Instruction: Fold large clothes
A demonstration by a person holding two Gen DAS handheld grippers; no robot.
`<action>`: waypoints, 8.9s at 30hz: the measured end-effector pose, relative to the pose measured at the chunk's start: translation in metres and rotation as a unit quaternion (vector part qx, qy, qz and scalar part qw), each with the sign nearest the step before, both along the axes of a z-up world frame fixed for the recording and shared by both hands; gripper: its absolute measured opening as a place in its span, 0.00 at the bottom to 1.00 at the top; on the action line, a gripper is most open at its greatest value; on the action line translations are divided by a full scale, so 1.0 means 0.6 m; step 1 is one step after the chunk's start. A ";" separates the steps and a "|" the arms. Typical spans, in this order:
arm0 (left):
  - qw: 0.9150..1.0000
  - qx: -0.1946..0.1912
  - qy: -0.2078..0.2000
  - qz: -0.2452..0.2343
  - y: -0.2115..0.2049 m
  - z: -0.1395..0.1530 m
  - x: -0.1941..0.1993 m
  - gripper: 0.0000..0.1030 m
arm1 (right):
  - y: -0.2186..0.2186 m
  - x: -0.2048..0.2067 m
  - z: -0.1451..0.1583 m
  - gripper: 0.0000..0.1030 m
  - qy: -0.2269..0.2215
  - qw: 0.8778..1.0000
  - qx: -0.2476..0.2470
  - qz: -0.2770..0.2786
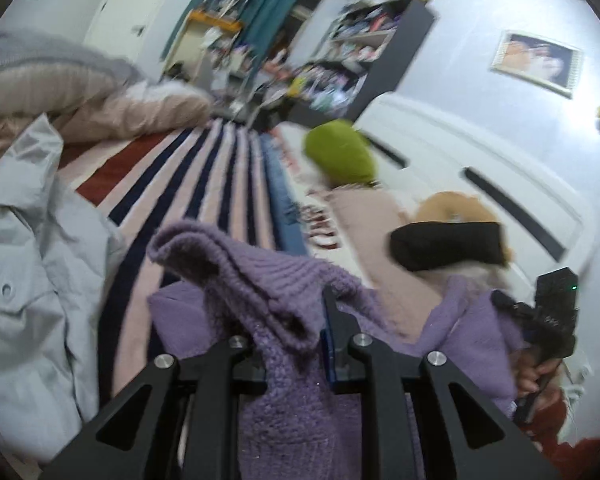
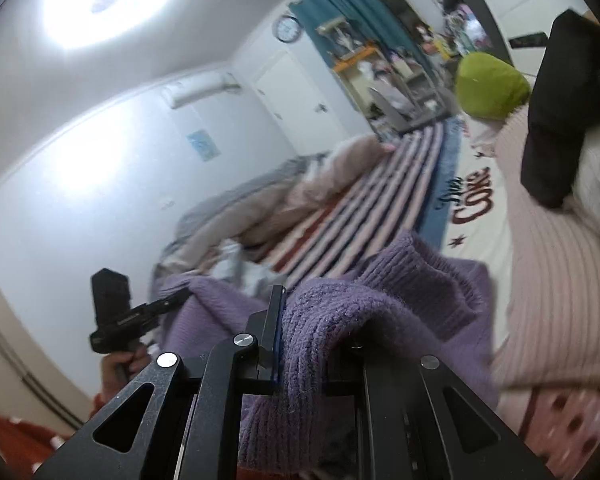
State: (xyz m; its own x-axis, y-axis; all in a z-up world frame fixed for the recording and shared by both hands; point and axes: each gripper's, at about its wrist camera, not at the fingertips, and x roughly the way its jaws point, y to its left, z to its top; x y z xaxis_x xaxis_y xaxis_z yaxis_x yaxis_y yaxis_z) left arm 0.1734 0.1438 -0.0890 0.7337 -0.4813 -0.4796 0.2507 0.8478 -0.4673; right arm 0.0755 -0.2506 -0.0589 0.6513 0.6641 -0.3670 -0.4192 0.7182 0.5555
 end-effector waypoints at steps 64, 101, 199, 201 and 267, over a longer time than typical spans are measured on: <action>0.990 0.097 0.086 -0.048 -0.048 -0.105 0.184 0.38 | 0.077 0.267 -0.166 0.19 0.172 0.977 -0.121 0.025; 0.973 0.170 0.131 0.084 0.034 -0.157 0.200 0.06 | 0.001 0.352 -0.145 0.05 0.069 0.906 -0.391 -0.146; 0.969 -0.130 0.042 -0.205 -0.277 -0.145 0.106 0.30 | 0.053 0.037 -0.187 0.11 0.063 0.993 -0.067 -0.070; 0.955 -0.156 0.067 -0.243 -0.312 -0.182 0.116 0.30 | 0.008 0.023 -0.168 0.11 0.052 0.990 -0.070 -0.114; 0.964 -0.164 0.142 -0.154 -0.246 -0.237 0.075 0.55 | -0.052 -0.018 -0.182 0.23 0.056 0.984 -0.056 -0.159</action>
State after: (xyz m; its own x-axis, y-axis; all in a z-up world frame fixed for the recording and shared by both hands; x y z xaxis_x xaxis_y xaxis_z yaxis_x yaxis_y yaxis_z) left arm 0.2184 -0.0040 -0.2309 0.3933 -0.8159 -0.4238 0.2903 0.5476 -0.7848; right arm 0.0649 -0.2819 -0.1679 0.7708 0.3845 -0.5080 -0.1038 0.8625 0.4953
